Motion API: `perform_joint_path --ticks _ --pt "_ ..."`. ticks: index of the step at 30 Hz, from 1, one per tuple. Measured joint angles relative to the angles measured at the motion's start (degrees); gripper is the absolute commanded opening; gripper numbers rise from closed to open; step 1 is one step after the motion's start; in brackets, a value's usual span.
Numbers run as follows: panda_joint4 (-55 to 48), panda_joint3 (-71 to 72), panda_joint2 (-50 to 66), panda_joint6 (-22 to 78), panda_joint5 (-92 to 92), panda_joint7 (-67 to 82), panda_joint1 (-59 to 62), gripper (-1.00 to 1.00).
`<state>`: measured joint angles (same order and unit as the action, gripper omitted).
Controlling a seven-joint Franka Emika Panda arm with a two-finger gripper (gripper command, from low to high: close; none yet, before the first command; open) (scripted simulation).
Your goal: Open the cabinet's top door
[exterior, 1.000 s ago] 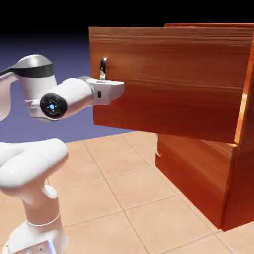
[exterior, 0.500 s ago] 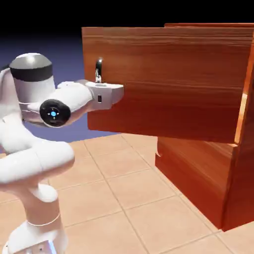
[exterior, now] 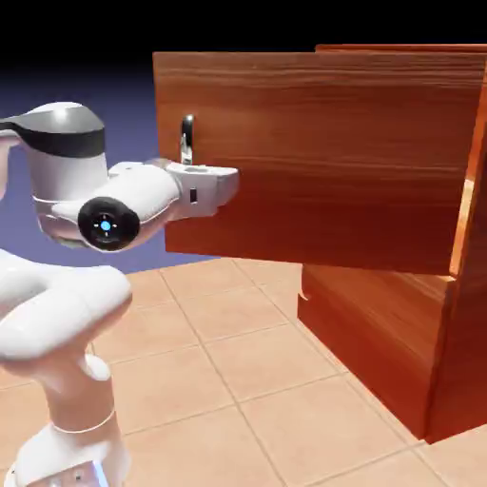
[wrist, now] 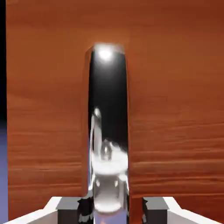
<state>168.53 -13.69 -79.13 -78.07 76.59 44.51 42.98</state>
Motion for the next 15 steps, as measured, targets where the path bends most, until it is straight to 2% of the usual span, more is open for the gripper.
perform_joint_path --ticks 9,13,15 --pt "-12.6 -16.9 18.4 10.9 -16.7 9.2 -8.5 -1.0" --pt "-14.7 -23.1 17.6 7.9 -21.0 7.6 -16.8 -1.0" --pt "-18.7 -27.1 21.5 11.0 -23.9 9.3 -20.3 -1.0"
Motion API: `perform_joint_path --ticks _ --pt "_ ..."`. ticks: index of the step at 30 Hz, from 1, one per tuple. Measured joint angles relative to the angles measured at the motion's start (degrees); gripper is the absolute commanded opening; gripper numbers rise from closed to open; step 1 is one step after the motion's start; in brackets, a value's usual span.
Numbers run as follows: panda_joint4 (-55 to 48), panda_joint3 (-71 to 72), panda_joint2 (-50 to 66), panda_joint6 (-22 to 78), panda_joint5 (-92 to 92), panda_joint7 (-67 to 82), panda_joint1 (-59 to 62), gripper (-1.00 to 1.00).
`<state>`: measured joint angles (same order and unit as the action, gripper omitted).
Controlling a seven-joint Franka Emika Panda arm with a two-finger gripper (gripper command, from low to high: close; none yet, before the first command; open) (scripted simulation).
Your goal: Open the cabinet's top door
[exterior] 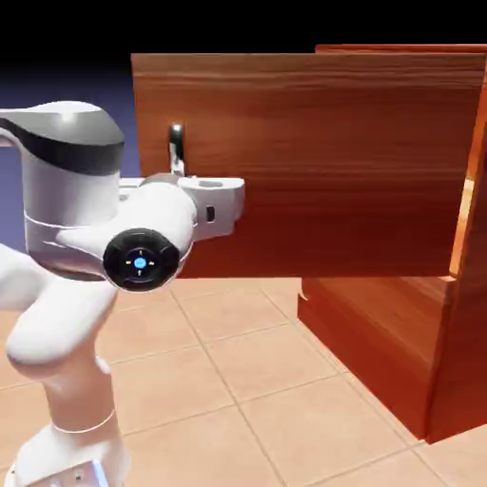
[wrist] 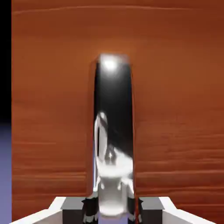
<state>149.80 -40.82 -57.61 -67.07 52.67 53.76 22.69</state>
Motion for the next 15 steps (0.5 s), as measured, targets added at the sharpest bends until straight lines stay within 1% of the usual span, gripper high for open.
perform_joint_path --ticks 8,15 --pt "-16.2 -15.5 12.1 11.6 -7.8 5.0 -16.2 -1.0" --pt "-27.9 -27.9 17.3 19.0 -11.3 7.0 -30.8 -1.0"
